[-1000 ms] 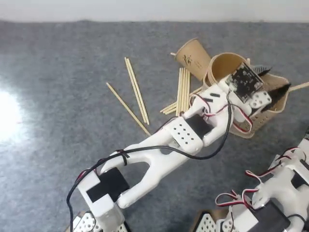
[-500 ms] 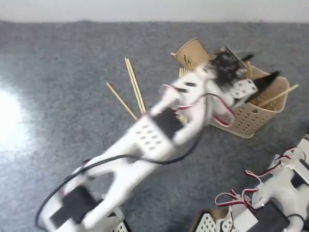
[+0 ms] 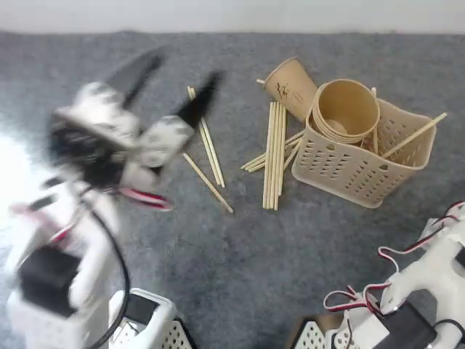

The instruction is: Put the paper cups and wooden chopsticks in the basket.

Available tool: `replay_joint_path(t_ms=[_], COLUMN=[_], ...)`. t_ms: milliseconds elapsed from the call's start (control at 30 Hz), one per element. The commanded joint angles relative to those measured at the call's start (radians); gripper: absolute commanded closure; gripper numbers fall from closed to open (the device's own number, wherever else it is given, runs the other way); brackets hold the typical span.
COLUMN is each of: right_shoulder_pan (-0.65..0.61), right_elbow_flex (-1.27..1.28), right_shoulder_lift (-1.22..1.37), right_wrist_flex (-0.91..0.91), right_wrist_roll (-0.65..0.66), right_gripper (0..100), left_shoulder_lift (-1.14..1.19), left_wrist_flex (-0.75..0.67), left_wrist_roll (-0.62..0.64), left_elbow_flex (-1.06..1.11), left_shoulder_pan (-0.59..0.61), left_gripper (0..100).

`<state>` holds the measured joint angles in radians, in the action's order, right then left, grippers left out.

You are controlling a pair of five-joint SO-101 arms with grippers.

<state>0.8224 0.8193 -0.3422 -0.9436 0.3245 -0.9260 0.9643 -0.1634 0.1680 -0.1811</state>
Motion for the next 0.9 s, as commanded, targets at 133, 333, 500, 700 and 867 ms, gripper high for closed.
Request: replay_joint_path(t_ms=[133, 333, 500, 700, 867], right_shoulder_pan=[-0.070, -0.150, -0.252, -0.414, -0.647], right_elbow_flex=[-0.276, -0.465, -0.545, -0.509, -0.436], right_shoulder_lift=[-0.031, -0.031, -0.058, -0.302, -0.542], right_wrist_flex=[-0.349, -0.657, -0.839, -0.854, -0.855], right_wrist_roll=[0.101, 0.196, 0.241, 0.235, 0.127], right_gripper=[77.9, 77.9, 77.9, 78.3, 87.2], left_shoulder_lift=[-0.028, -0.032, -0.035, -0.029, -0.028], left_wrist_flex=[0.095, 0.054, -0.133, -0.358, -0.505], left_wrist_roll=[-0.008, -0.008, 0.092, 0.170, 0.170], left_elbow_flex=[0.211, 0.467, 0.664, 0.900, 1.075], left_shoulder_pan=[0.336, 0.459, 0.559, 0.620, 0.623], left_gripper=[79, 79, 79, 79, 79])
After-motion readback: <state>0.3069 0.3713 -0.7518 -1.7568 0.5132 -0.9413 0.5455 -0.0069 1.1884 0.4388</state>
